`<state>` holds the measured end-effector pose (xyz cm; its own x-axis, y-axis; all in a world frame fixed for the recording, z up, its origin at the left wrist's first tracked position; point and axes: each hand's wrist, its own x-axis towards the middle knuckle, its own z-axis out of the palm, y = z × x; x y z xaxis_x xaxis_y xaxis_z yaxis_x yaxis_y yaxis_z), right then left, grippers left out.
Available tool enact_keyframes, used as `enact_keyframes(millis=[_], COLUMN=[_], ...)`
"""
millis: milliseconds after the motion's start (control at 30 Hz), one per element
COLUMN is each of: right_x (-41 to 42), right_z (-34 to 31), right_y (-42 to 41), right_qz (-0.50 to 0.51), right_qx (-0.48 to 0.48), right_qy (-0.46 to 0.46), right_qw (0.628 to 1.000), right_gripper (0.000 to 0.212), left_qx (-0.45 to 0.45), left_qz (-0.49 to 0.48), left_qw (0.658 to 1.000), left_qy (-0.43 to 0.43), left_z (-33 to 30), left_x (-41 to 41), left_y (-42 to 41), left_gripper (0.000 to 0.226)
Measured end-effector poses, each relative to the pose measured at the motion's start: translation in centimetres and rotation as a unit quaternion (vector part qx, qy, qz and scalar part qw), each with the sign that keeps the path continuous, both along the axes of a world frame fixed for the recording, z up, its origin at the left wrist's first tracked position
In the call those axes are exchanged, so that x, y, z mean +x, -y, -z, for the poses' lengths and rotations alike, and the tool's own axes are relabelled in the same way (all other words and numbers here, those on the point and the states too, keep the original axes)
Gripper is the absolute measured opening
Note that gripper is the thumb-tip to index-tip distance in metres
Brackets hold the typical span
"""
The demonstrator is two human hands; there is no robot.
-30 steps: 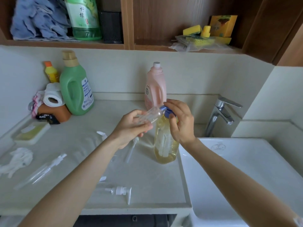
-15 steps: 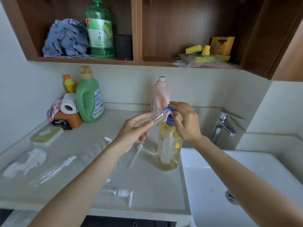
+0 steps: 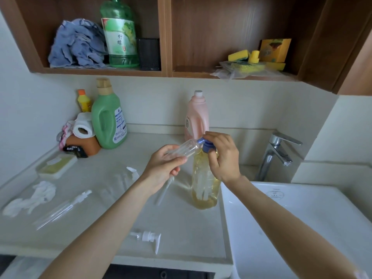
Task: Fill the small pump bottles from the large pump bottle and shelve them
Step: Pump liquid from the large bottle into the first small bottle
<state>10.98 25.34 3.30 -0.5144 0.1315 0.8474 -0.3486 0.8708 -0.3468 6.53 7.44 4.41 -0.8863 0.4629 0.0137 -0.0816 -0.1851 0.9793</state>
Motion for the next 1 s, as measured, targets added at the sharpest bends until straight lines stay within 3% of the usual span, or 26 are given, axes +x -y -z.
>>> enact_keyframes(millis=[300,567,733,1000], right_x=[0.8,0.1,-0.2,0.2], right_z=[-4.2,-0.9,0.6,-2.8], right_y=[-0.9,0.3,1.0,0.7], right_qz=[-0.018,-0.026,-0.021,-0.007], right_qx=[0.025,-0.061,-0.068,-0.043], right_qy=[0.058,0.007,-0.010,0.043], right_qw=[0.998,0.998,0.997,0.998], right_gripper=[0.046,0.035,0.039,0.036], left_qx=[0.004,-0.012,-0.004,-0.003], left_qz=[-0.004,-0.036,-0.031,-0.036], left_qw=[0.999,0.998,0.999,0.998], left_qy=[-0.046,-0.047,-0.038,-0.046], left_z=[-1.1,0.2,1.2,0.2], left_x=[0.4,0.8,0.5,0.3], left_y=[0.2,0.1,0.1,0.1], left_gripper=[0.034,0.015,0.013,0.034])
